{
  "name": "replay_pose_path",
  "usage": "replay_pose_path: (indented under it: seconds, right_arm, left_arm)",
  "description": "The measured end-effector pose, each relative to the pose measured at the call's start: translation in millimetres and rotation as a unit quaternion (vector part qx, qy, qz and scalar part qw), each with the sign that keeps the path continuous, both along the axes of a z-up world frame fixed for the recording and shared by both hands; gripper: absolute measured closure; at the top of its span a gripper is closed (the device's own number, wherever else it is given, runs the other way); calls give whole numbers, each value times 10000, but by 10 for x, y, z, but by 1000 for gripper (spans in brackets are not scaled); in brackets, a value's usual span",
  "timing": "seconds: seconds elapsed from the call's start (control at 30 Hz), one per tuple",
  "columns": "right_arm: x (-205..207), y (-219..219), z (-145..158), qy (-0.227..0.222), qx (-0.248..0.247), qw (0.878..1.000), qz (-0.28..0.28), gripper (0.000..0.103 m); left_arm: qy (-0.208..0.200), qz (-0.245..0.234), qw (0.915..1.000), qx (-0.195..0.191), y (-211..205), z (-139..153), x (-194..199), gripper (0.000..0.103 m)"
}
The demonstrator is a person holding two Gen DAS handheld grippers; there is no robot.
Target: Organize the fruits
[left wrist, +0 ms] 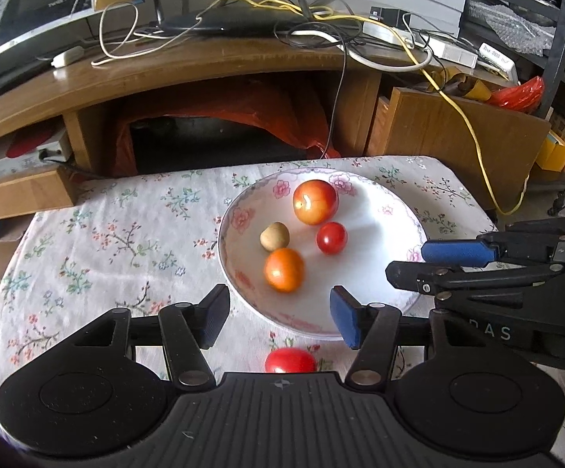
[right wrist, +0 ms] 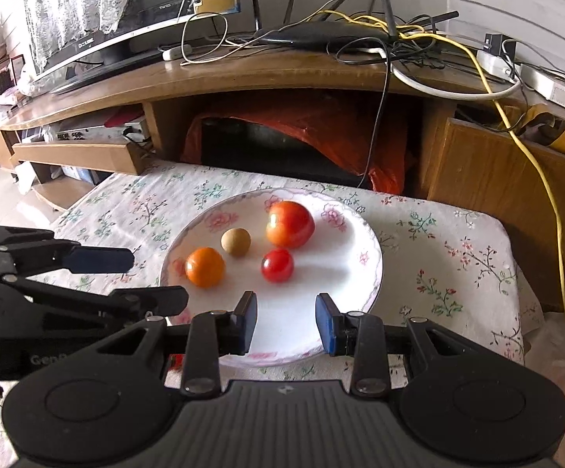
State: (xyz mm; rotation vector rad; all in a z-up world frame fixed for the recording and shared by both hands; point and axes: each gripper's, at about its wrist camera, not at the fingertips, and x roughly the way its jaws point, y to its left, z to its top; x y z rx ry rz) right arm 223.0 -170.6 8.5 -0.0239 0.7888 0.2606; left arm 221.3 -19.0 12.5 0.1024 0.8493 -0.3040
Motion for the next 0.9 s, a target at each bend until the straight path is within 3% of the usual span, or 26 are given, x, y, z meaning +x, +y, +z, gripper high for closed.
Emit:
replay_pose_path:
  seconds: [0.53, 0.9]
  right_arm:
    - [-433, 234, -44, 191, 19, 9993, 320, 70]
    - [-641, 306, -84, 355, 110, 9985, 411, 70]
  left_arm:
    - [296, -112, 9995, 74, 205, -53, -457, 38]
    - [649, -585, 9959, 233, 354, -248, -806, 37]
